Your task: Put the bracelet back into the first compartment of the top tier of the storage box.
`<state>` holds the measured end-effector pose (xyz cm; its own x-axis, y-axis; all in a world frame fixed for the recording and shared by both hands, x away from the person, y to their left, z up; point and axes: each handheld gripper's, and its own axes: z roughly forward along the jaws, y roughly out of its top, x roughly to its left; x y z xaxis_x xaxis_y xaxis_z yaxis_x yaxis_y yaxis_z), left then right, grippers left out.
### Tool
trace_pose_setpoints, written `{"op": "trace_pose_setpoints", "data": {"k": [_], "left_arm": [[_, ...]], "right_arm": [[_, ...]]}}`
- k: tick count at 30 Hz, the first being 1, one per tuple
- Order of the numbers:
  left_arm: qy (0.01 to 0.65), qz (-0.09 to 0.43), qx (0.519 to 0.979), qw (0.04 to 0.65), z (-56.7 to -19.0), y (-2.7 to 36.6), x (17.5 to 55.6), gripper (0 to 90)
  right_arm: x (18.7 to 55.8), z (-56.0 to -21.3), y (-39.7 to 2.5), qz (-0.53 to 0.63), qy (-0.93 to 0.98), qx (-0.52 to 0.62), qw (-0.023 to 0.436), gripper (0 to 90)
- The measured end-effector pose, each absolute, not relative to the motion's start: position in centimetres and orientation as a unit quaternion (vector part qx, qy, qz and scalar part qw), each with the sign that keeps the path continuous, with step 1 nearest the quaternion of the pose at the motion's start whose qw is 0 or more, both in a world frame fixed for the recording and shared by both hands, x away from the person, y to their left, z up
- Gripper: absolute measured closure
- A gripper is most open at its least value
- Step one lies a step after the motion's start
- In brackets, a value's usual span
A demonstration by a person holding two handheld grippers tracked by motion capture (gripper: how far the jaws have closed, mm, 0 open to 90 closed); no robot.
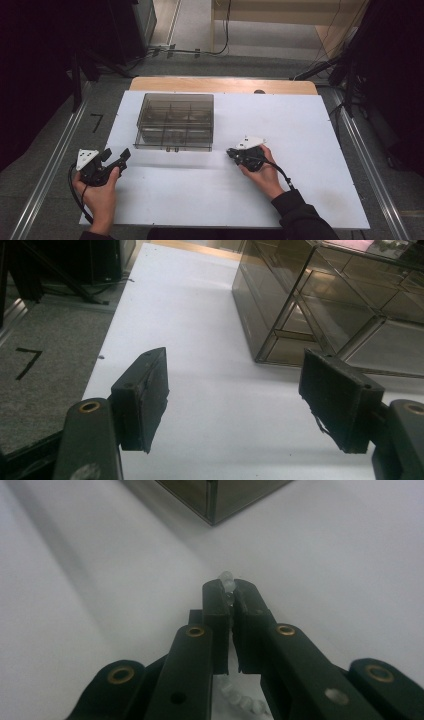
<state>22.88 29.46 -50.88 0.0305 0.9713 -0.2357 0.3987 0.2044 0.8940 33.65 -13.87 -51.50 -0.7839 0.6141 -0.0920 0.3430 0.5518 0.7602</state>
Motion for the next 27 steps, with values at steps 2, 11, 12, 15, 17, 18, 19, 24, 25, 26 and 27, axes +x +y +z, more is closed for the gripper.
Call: {"op": "trace_pose_setpoints", "data": {"k": [2,11,12,15,17,18,19,24,25,26,27], "left_arm": [[0.624,0.31,0.549,0.463,-50.9,29.5,22.9,29.0],[0.625,0.309,0.547,0.464,-50.9,29.5,22.9,29.0],[0.625,0.308,0.547,0.464,-50.9,29.5,22.9,29.0],[0.625,0.309,0.547,0.464,-50.9,29.5,22.9,29.0],[0.626,0.308,0.547,0.464,-50.9,29.5,22.9,29.0],[0.626,0.309,0.546,0.463,-50.9,29.5,22.9,29.0],[0.626,0.309,0.546,0.463,-50.9,29.5,22.9,29.0],[0.626,0.308,0.547,0.463,-50.9,29.6,22.8,29.0],[0.626,0.308,0.547,0.463,-50.9,29.6,22.8,29.0],[0.626,0.307,0.547,0.464,-50.9,29.6,22.8,29.0],[0.626,0.308,0.547,0.463,-50.9,29.6,22.8,29.0]], "right_arm": [[33.6,-51.3,-14.0,0.389,0.86,0.277,0.178,83.3],[33.1,-49.3,-14.7,0.423,0.841,0.284,0.179,83.4],[33.1,-49.3,-14.7,0.423,0.841,0.284,0.179,83.4],[32.8,-48.4,-14.8,0.437,0.834,0.283,0.181,83.4],[32.6,-48.0,-14.7,0.444,0.831,0.281,0.182,83.4],[32.6,-47.8,-14.7,0.446,0.83,0.28,0.182,83.4],[32.6,-47.8,-14.7,0.446,0.83,0.28,0.182,83.4],[32.2,-46.9,-14.4,0.46,0.824,0.275,0.182,83.4],[32.2,-46.7,-14.4,0.464,0.823,0.273,0.183,83.4],[32.1,-46.2,-14.2,0.47,0.82,0.271,0.183,83.4],[32.0,-46.1,-14.1,0.471,0.82,0.269,0.183,83.4]]}}
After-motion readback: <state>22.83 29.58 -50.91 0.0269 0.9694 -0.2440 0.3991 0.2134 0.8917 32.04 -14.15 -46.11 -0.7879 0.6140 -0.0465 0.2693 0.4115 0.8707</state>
